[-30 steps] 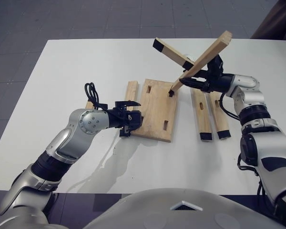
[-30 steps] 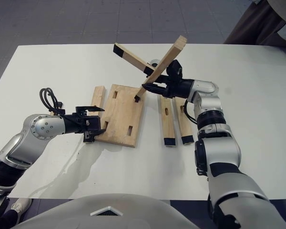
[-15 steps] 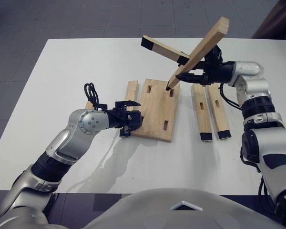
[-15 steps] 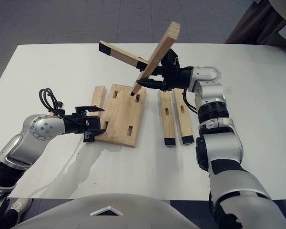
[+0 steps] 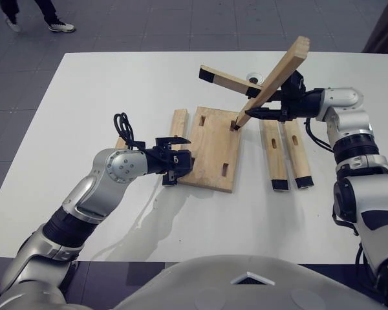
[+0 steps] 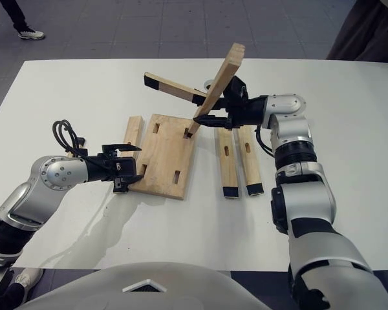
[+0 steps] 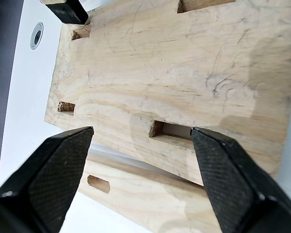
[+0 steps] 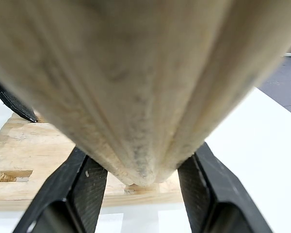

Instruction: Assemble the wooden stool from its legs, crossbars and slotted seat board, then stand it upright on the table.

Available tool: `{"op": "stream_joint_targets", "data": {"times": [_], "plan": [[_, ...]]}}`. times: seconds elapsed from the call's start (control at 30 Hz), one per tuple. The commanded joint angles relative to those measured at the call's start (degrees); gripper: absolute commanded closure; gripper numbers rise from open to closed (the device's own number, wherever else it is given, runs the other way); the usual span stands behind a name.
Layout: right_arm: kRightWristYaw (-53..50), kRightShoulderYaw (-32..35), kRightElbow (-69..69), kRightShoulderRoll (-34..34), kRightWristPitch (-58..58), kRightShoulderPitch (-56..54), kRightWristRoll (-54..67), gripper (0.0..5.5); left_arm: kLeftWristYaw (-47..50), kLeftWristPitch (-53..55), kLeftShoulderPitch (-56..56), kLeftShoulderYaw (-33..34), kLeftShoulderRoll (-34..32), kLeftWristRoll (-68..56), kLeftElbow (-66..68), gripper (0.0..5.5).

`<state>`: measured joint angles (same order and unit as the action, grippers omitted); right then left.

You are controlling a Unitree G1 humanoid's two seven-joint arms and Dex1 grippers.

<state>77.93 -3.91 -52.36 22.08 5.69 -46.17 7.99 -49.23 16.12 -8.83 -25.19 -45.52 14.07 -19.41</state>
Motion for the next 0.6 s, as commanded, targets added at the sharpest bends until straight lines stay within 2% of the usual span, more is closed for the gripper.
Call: {"op": "stream_joint_targets", "data": {"times": [0.03, 0.6], "plan": [[-1.09, -0.10, -0.83, -0.85, 1.08, 0.00, -0.51, 3.47, -2.41, 1.90, 3.46, -3.51, 0.28, 1.47, 2.11, 1.77], [-0.44, -5.22, -7.25, -0.97, 4.92, 0.89, -5.43, 3.47, -2.76, 3.17, 4.18, -3.51, 0.62, 1.88, 0.75, 1.77]]}}
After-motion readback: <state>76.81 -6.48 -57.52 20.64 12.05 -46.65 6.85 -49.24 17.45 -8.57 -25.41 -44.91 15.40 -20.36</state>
